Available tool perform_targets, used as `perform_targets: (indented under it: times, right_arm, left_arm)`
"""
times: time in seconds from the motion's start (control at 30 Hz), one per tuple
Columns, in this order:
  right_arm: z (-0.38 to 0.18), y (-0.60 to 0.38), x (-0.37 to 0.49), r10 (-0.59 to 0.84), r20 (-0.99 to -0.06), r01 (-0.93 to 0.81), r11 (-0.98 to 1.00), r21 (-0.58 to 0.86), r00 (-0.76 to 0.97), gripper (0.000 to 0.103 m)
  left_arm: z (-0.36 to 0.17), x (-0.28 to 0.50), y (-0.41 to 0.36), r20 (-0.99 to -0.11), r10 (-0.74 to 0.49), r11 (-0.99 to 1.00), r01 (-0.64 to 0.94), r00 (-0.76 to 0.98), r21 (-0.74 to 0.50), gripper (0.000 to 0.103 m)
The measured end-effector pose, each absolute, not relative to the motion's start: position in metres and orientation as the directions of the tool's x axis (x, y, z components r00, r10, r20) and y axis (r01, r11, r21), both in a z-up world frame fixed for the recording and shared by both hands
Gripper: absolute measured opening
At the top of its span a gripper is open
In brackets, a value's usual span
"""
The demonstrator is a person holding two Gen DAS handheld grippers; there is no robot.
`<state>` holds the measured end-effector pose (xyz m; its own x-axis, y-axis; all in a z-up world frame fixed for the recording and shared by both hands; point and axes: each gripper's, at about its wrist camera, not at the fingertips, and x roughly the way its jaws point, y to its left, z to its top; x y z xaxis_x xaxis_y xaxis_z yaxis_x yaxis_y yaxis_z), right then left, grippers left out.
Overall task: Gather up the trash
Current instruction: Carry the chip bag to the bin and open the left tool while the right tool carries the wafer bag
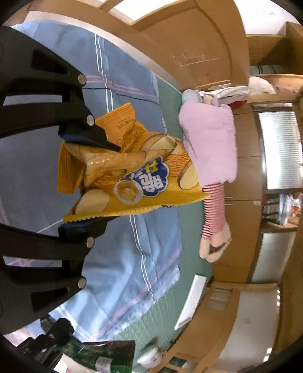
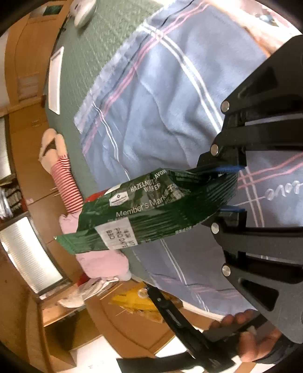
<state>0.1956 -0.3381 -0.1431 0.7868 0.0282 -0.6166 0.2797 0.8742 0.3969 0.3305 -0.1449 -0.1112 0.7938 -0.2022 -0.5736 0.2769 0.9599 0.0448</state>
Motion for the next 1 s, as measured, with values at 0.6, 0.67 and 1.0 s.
perform_targets:
  times: [0.6, 0.67, 1.0]
  right_arm:
    - [-0.064, -0.383, -0.071, -0.352, -0.533, 0.561, 0.771, 0.301, 0.769, 0.023]
    - [-0.064, -0.39, -0.094, -0.386, -0.531, 0.594, 0.745, 0.302, 0.754, 0.023]
    - [-0.077, -0.416, -0.161, -0.481, -0.535, 0.694, 0.642, 0.325, 0.695, 0.023]
  left_arm:
    - [-0.066, 0.081, -0.284, -0.501, -0.63, 0.689, 0.724, 0.593, -0.009, 0.05]
    - [-0.07, 0.065, -0.301, -0.507, -0.661, 0.649, 0.76, 0.554, -0.015, 0.051]
    - [-0.113, 0.016, -0.371, -0.594, -0.691, 0.507, 0.862, 0.412, 0.008, 0.051]
